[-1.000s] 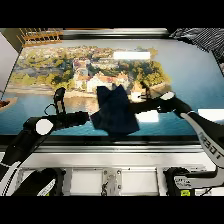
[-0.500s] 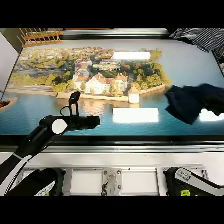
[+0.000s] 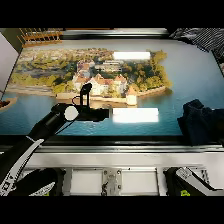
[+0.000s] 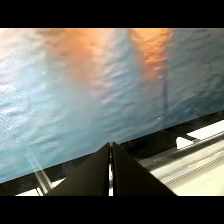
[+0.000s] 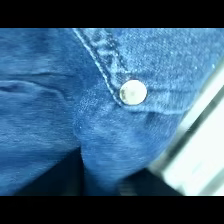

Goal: Fold the clothes and pants, and hang the long-sleeved shirts on hangers.

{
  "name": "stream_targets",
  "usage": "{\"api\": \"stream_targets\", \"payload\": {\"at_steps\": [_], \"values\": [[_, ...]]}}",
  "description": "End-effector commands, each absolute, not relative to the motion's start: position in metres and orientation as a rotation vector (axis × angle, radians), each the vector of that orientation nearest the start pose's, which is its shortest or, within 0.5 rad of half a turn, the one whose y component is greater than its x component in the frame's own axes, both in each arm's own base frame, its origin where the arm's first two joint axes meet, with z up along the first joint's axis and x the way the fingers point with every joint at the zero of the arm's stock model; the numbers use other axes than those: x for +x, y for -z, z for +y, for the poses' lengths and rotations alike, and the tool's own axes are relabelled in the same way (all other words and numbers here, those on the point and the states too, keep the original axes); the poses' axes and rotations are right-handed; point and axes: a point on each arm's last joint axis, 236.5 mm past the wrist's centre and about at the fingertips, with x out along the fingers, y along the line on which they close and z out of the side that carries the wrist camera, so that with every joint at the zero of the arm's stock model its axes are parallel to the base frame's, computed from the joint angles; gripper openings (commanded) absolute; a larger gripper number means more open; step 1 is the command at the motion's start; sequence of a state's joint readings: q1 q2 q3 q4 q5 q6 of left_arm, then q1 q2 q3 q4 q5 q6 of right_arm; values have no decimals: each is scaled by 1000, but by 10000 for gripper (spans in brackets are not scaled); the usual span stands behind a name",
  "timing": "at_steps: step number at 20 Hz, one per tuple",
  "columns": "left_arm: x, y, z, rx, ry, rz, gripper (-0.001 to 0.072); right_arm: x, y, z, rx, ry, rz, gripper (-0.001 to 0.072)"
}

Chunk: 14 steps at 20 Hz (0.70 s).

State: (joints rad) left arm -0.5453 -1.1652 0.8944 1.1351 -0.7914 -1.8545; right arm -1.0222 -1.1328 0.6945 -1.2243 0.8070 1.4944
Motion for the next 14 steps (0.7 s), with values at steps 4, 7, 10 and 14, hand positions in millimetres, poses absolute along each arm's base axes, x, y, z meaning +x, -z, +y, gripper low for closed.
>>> {"api": "stream_targets", "payload": {"at_steps": [4,7,10,14], "values": [[292,-1,-250,-312,439,1208,13,161,52,-268,628,861,1122,650],[284,-4,-242,-313,439,1181,13,172,-3,-288,504,894,970,649],[282,-5,-240,-319,440,1164,13,223,-59,-267,370,759,777,650],[283,-5,-240,-319,440,1163,13,318,-98,-141,383,291,638,651]]}}
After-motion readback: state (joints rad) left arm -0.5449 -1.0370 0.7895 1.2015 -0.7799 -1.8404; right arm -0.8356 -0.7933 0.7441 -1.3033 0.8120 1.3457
